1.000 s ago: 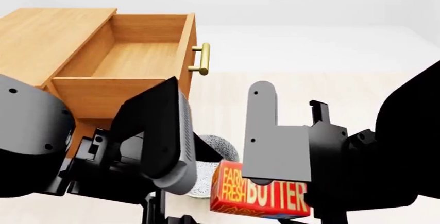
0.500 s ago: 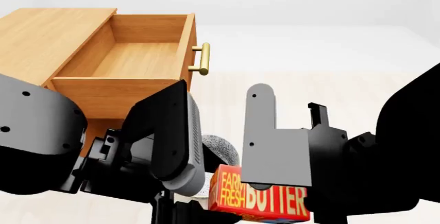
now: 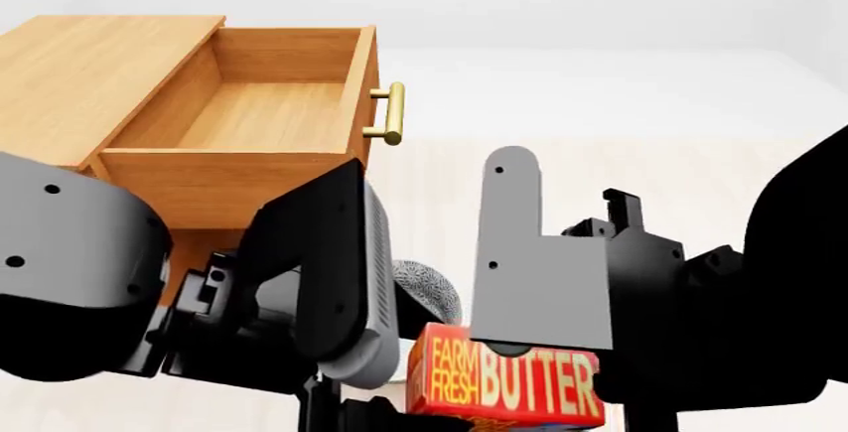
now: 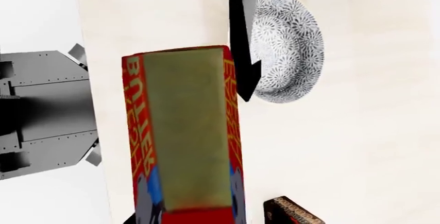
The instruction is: Put the butter at the back in the top drawer of the cabinet and close it.
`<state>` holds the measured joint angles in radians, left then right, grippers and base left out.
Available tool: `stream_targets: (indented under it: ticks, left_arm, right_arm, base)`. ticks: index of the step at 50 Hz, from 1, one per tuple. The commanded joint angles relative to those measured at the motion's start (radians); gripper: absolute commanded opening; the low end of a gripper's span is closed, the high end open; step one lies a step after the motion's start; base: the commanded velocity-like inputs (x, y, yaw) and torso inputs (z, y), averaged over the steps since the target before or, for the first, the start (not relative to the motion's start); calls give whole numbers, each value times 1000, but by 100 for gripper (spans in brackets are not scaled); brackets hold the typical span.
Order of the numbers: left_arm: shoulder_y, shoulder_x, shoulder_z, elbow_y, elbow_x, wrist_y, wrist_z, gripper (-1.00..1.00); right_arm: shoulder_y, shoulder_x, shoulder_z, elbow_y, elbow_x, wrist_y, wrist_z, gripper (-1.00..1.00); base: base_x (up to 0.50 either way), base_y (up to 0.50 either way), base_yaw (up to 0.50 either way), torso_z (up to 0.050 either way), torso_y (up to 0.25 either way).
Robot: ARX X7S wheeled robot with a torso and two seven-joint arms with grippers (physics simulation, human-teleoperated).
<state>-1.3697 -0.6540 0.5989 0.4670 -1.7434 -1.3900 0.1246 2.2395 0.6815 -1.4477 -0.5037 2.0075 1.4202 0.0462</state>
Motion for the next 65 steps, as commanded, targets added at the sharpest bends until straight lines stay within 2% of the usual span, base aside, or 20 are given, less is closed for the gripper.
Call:
stream_targets:
  ticks: [1,23,44,50,54,58,65]
  left_arm:
    - [-18,-8,-24,-12,2,21,14,-100]
    - [-21,-38,-31,-51,97,47,73,-100]
    - [-41,-119,-58,9,70,55,108,-100]
    - [-62,-135,-65,-14,20,69,50,-100]
    - [-77,-153,-67,-21,-41,83,-18,-100]
    - [-79,-173,-73,-13,-94,105,-65,-100]
    - [-110,-193,-72,-24,-175,135,-141,-100]
  right_arm:
    - [47,28,29,24,14,16,6,100]
    - [58,105,61,30,24,84,-2,100]
    - [49,215,22,83,-102,116,-21,100]
    - [44,243,-28,191,-56,44,114,100]
    - [50,277,-93,247,76,-58,336,100]
    - [41,342,-111,191,153,-159,495,100]
    - [23,452,-76,81,199,-312,643,100]
  base:
    - [0,0,0,0,0]
    - [0,0,0,0,0]
    - [0,0,0,0,1]
    - [0,0,0,0,2]
    - [0,0,0,0,0]
    - [0,0,0,3,0]
    - [0,0,0,0,1]
